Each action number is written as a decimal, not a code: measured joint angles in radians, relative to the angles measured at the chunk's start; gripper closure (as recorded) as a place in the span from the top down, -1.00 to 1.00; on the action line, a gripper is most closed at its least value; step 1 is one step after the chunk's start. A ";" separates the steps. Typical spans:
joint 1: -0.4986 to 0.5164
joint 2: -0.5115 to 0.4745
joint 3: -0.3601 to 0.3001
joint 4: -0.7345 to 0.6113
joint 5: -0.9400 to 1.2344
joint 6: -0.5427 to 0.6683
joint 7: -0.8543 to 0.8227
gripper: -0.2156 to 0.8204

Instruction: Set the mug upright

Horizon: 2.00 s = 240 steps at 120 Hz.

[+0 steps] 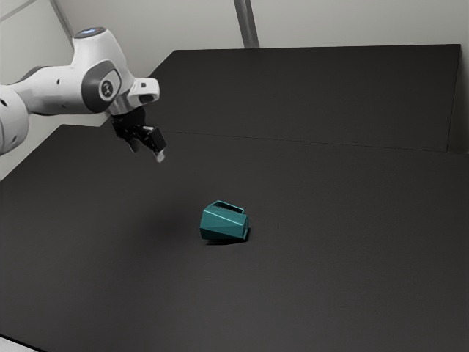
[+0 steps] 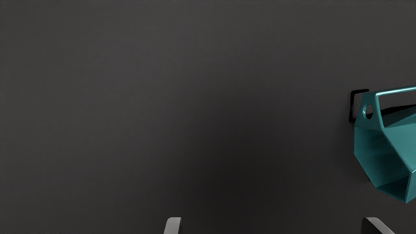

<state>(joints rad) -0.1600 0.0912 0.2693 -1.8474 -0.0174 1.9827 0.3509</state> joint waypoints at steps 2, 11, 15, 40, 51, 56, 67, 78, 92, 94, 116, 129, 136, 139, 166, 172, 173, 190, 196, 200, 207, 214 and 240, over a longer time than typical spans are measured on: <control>0.000 -0.002 0.001 -0.003 0.000 0.001 0.000 0.58; 0.003 -0.007 0.003 -0.010 -0.005 0.006 0.002 0.58; 0.006 -0.008 0.004 -0.010 -0.007 0.007 0.003 0.58; 0.041 -0.002 0.007 -0.038 -0.145 0.014 0.004 0.58; 0.046 0.006 0.005 -0.072 -0.225 0.018 0.006 0.58; 0.044 0.016 0.004 -0.087 -0.266 0.020 0.007 0.58; 0.043 0.027 0.004 -0.162 -0.377 0.025 0.009 0.58; 0.052 0.036 0.004 -0.209 -0.468 0.031 0.011 0.58; 0.055 0.062 0.004 -0.235 -0.570 0.036 0.025 0.58; 0.055 0.067 0.004 -0.237 -0.584 0.037 0.028 0.58; 0.062 0.087 0.004 -0.272 -0.714 0.039 0.066 0.58; 0.075 0.102 0.004 -0.289 -0.781 0.039 0.092 0.58; 0.075 0.114 0.004 -0.288 -0.815 0.038 0.111 0.58; 0.074 0.117 0.004 -0.287 -0.828 0.037 0.119 0.58; 0.041 0.144 0.004 -0.273 -0.933 0.033 0.189 0.58; 0.030 0.151 0.005 -0.269 -0.952 0.032 0.202 0.58; 0.028 0.152 0.004 -0.269 -0.955 0.032 0.204 0.58; 0.001 0.175 0.004 -0.238 -0.988 0.032 0.236 0.58; -0.006 0.184 0.004 -0.228 -0.995 0.032 0.245 0.58; -0.012 0.190 0.004 -0.221 -1.001 0.032 0.251 0.58; -0.024 0.205 0.004 -0.206 -1.011 0.032 0.261 0.58; -0.035 0.219 0.004 -0.194 -1.023 0.032 0.269 0.54; -0.055 0.238 0.005 -0.186 -1.069 0.035 0.289 -0.17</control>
<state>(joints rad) -0.2148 0.3294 0.2738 -2.0336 -1.0860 2.0179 0.6402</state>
